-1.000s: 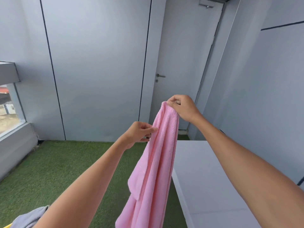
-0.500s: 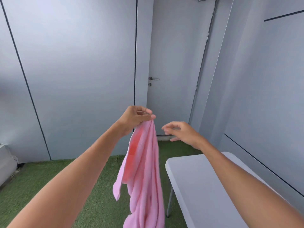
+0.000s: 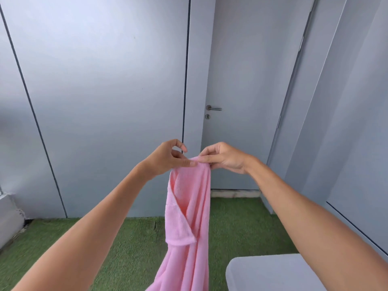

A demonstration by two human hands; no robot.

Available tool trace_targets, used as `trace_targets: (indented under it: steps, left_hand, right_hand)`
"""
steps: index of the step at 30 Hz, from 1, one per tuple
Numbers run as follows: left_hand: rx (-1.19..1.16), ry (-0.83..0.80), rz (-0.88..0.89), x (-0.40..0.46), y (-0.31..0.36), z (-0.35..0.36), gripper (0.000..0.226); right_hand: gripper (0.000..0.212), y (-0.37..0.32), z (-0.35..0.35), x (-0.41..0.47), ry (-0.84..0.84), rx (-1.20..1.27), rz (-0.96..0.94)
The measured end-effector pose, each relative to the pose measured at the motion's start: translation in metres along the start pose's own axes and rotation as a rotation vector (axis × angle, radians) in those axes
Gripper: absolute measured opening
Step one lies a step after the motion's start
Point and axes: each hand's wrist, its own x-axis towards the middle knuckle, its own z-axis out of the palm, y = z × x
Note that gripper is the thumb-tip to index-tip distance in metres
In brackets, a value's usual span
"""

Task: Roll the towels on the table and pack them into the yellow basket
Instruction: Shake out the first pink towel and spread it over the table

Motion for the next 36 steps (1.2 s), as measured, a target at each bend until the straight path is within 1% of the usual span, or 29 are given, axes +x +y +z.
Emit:
trace_targets:
  steps: [3, 7, 9, 11, 12, 14, 16, 18, 20, 23, 27, 29, 31, 33, 35, 36]
  left_hand:
    - [0.035, 0.049, -0.017, 0.033, -0.027, -0.010, 0.046]
    - [0.002, 0.111, -0.032, 0.072, -0.065, -0.026, 0.038]
    - [-0.018, 0.114, -0.037, 0.092, -0.081, -0.036, 0.036]
    - [0.014, 0.094, -0.031, 0.116, -0.091, -0.046, 0.029]
    - [0.076, 0.080, -0.018, 0.132, -0.095, -0.049, 0.022]
    - [0.311, 0.069, 0.045, 0.165, -0.104, -0.053, 0.005]
    - [0.542, 0.075, 0.110, 0.194, -0.113, -0.058, 0.003]
    - [0.616, 0.105, 0.111, 0.215, -0.125, -0.069, 0.006]
    - [0.599, 0.148, 0.078, 0.230, -0.141, -0.084, 0.007]
    - [0.567, 0.125, 0.035, 0.248, -0.162, -0.098, 0.013]
    - [0.550, 0.134, 0.062, 0.274, -0.164, -0.097, 0.028]
    - [0.532, 0.145, 0.078, 0.285, -0.154, -0.089, 0.035]
    - [0.481, 0.175, 0.079, 0.295, -0.141, -0.079, 0.040]
    - [0.408, 0.195, 0.043, 0.310, -0.136, -0.068, 0.039]
    - [0.337, 0.185, -0.034, 0.325, -0.138, -0.054, 0.034]
    - [0.266, 0.198, -0.085, 0.332, -0.142, -0.048, 0.033]
  right_hand:
    - [0.011, 0.001, -0.021, 0.036, 0.077, -0.092, -0.039]
    - [0.017, 0.019, -0.057, 0.072, 0.233, -0.188, -0.081]
    - [0.017, 0.030, -0.079, 0.086, 0.328, -0.231, -0.089]
    - [0.015, 0.037, -0.097, 0.101, 0.403, -0.273, -0.095]
    - [0.013, 0.039, -0.104, 0.109, 0.432, -0.293, -0.101]
    - [0.009, 0.040, -0.114, 0.128, 0.487, -0.333, -0.107]
    - [0.008, 0.040, -0.125, 0.146, 0.552, -0.360, -0.103]
    - [0.007, 0.043, -0.141, 0.160, 0.638, -0.370, -0.100]
    - [0.007, 0.051, -0.160, 0.167, 0.733, -0.378, -0.089]
    - [0.007, 0.069, -0.190, 0.172, 0.857, -0.392, -0.031]
    - [0.009, 0.103, -0.208, 0.187, 0.994, -0.367, 0.074]
    - [0.015, 0.124, -0.206, 0.197, 0.988, -0.374, 0.147]
    - [0.016, 0.135, -0.196, 0.207, 0.901, -0.394, 0.187]
    - [0.010, 0.133, -0.175, 0.216, 0.719, -0.333, 0.164]
    - [0.015, 0.121, -0.152, 0.226, 0.530, -0.296, 0.085]
    - [0.019, 0.115, -0.143, 0.229, 0.467, -0.299, 0.049]
